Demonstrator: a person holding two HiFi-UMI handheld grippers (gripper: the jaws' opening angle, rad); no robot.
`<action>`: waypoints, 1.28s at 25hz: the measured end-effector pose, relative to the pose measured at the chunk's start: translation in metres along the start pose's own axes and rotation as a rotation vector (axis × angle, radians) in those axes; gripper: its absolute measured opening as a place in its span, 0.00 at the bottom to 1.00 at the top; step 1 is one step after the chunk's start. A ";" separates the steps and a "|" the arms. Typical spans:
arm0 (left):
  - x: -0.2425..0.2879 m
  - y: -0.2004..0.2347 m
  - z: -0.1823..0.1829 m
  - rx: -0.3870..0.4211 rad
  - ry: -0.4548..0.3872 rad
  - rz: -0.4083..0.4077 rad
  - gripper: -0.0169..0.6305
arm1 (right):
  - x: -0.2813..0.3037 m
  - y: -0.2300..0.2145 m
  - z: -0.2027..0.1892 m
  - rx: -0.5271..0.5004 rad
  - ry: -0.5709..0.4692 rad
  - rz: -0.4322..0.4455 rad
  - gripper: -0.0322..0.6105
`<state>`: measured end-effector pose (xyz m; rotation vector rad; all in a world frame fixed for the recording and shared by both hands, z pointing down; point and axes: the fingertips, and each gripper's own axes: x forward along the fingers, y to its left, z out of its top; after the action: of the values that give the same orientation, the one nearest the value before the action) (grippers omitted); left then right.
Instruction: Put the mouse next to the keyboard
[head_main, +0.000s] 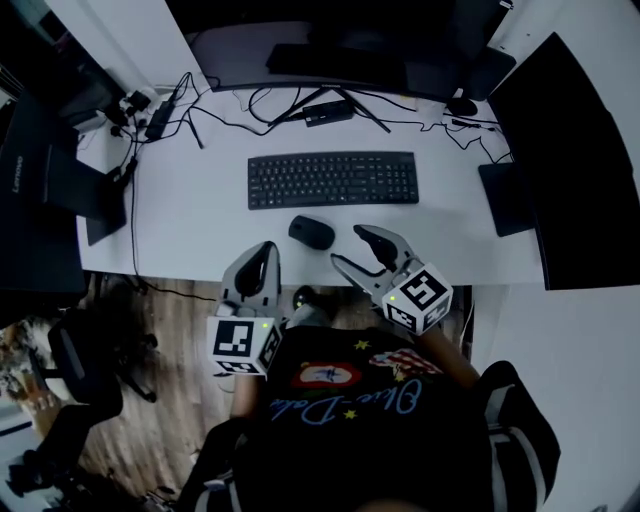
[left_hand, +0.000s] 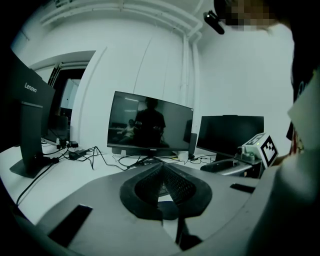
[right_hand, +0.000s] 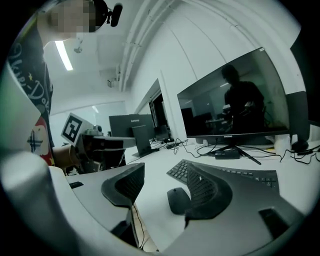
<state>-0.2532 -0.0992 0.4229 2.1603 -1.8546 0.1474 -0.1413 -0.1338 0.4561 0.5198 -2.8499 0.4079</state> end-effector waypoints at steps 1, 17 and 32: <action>0.001 0.007 0.001 -0.002 -0.001 -0.001 0.03 | 0.008 0.000 -0.004 -0.010 0.018 0.002 0.41; 0.020 0.096 -0.002 -0.028 0.047 -0.030 0.03 | 0.105 -0.015 -0.078 -0.115 0.326 0.037 0.47; 0.056 0.132 0.007 -0.010 0.017 -0.093 0.03 | 0.134 -0.029 -0.130 -0.136 0.526 0.085 0.49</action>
<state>-0.3736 -0.1712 0.4507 2.2262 -1.7384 0.1363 -0.2322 -0.1616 0.6190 0.2218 -2.3723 0.3065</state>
